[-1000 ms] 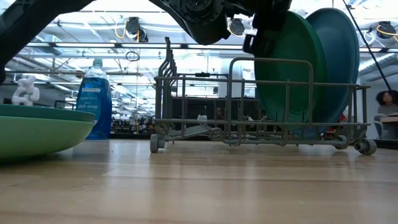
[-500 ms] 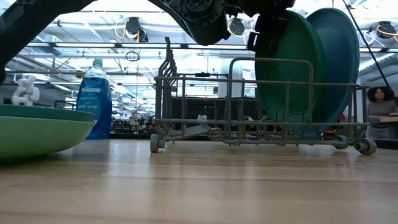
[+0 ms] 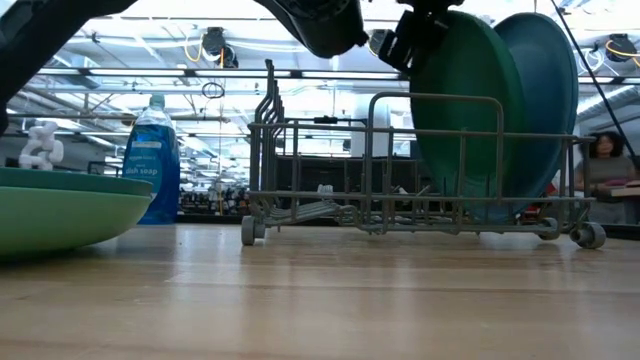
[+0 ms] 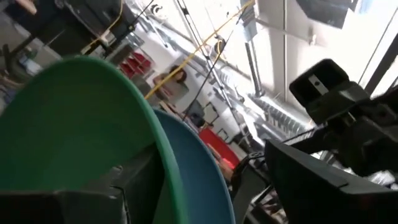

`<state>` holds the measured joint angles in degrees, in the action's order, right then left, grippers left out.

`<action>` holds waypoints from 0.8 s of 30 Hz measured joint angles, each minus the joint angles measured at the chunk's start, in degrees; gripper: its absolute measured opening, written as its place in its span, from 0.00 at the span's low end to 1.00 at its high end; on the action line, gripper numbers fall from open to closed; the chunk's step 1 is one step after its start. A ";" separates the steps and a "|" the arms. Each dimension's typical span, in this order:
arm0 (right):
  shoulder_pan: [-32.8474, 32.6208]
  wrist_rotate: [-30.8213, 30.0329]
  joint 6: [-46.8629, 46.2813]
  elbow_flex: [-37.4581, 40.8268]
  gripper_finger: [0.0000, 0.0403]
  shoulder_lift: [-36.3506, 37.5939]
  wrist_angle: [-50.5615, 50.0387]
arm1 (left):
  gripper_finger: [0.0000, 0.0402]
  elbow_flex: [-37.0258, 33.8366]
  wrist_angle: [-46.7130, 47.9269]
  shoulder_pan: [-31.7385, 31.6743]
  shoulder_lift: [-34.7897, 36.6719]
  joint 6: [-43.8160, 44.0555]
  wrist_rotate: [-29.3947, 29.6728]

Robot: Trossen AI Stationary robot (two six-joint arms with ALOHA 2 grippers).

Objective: Sort dishes
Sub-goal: Put the dark green plate into the dish rack

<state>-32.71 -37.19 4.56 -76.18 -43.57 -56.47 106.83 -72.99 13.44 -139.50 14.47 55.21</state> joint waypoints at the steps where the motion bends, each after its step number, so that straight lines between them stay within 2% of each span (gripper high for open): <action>1: -0.02 0.00 0.00 0.00 0.29 0.00 0.00 | 0.68 -0.01 0.13 0.14 0.00 0.04 0.10; 5: -0.02 -0.02 0.04 0.00 0.29 -0.02 0.00 | 0.65 0.02 5.81 -0.27 0.06 6.49 0.08; 9: -0.02 -0.02 -0.25 0.00 0.29 -0.02 0.00 | 0.55 0.02 16.07 -1.44 0.02 17.58 -1.29; 12: -0.02 -0.02 -0.42 0.00 0.29 -0.02 0.00 | 0.48 0.06 20.63 -2.33 0.07 22.24 -2.41; 19: -0.01 -0.02 -0.42 0.00 0.29 -0.02 -0.02 | 0.46 0.01 21.05 -3.20 -0.04 19.25 -6.33; 24: 0.00 -0.02 -0.42 0.00 0.29 -0.02 -0.21 | 0.53 0.00 19.47 -3.20 -0.04 14.53 -6.80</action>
<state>-32.71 -37.21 4.14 -76.18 -43.59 -56.67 106.83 -53.52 10.24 -139.55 28.99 48.41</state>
